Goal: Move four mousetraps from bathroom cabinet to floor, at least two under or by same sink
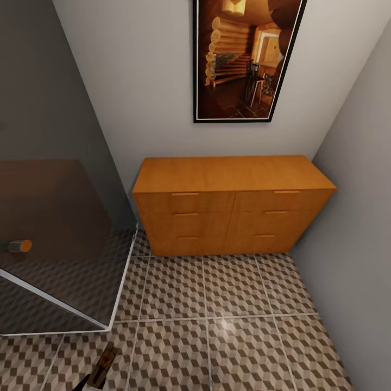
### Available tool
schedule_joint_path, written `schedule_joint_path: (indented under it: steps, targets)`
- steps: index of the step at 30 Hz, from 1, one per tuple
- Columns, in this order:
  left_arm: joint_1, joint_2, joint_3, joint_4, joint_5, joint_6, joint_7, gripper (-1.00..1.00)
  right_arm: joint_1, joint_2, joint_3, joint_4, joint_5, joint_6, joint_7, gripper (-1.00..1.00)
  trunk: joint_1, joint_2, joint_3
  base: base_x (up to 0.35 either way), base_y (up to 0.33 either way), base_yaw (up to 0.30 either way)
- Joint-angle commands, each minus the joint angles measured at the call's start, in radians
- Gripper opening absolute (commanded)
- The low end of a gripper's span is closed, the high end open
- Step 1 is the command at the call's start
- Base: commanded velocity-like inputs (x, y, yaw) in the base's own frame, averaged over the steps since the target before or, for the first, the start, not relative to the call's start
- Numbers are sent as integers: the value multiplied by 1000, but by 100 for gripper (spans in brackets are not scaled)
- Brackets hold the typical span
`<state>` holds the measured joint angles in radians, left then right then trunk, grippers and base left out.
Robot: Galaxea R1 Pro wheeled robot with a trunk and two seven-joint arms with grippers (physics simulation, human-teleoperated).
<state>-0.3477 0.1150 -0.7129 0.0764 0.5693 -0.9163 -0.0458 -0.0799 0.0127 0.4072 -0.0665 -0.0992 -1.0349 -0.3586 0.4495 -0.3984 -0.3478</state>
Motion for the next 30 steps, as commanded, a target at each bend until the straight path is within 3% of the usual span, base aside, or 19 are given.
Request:
schedule_joint_path:
  steps: [1, 6, 9, 15, 19, 24, 30]
  targets:
    - [1, 0, -8, 3, 7, -12, 0, -100, -1, -2, 10, 1, -11, -3, -2, -100, 1, -2, -2, 0, 0, 0]
    - [-27, -2, 16, 2, -7, 17, -50, -100, -29, 27, -9, 29, 35, 28, 32, -100, 1, -2, -2, 0, 0, 0]
    - [-23, 3, 35, 2, -10, 35, -47, -100, -46, 43, -4, 18, 31, 47, 41, -100, 1, -2, -2, 0, 0, 0]
    - [-10, 2, 0, 0, 35, 70, -43, -100, -81, 54, 22, 12, 14, 16, 14, -100, 1, -2, -2, 0, 0, 0]
    - [-9, -1, -23, -1, 42, 93, -39, -100, -81, 54, 25, 11, -3, -6, -3, -100, 1, -2, -2, 0, 0, 0]
    - [-8, -26, -60, 0, 45, 122, -36, -100, -80, 56, 26, 11, -21, -7, -15, -100, 1, -2, -2, 0, 0, 0]
    - [-8, -59, -53, -6, 57, 156, -32, -100, -80, 56, 25, -2, -20, 28, -7, -100, 1, -2, -2, 0, 0, 0]
